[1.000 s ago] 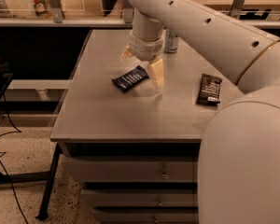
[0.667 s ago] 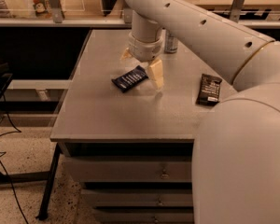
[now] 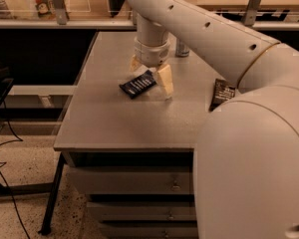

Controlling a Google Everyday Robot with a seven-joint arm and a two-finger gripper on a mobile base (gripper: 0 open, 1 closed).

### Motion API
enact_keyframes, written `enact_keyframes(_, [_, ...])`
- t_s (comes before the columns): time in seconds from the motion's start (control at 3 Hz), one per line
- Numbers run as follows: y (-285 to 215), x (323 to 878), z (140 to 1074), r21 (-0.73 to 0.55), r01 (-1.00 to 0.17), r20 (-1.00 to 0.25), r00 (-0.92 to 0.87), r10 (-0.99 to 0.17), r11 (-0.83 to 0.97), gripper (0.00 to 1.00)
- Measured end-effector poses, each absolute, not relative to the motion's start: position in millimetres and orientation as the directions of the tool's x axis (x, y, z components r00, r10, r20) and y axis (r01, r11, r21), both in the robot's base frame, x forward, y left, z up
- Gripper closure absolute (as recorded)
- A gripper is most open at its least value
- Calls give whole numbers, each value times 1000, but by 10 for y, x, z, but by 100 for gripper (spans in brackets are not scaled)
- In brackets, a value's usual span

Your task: Move rxbar blueberry near rxbar chocolate

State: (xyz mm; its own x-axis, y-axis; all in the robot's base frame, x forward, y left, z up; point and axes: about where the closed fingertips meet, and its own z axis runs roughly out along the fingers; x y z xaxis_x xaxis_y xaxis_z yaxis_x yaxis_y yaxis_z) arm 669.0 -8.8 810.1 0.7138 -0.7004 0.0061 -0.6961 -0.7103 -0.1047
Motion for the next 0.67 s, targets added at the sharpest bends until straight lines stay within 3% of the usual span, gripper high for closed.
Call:
enact_keyframes(0.33, [-62,6687,8089,-86,-687,9,724,-690,-722,46])
enact_keyframes(0.67, [-62,6687,8155,-86,-687,9,724,-690,-722,47])
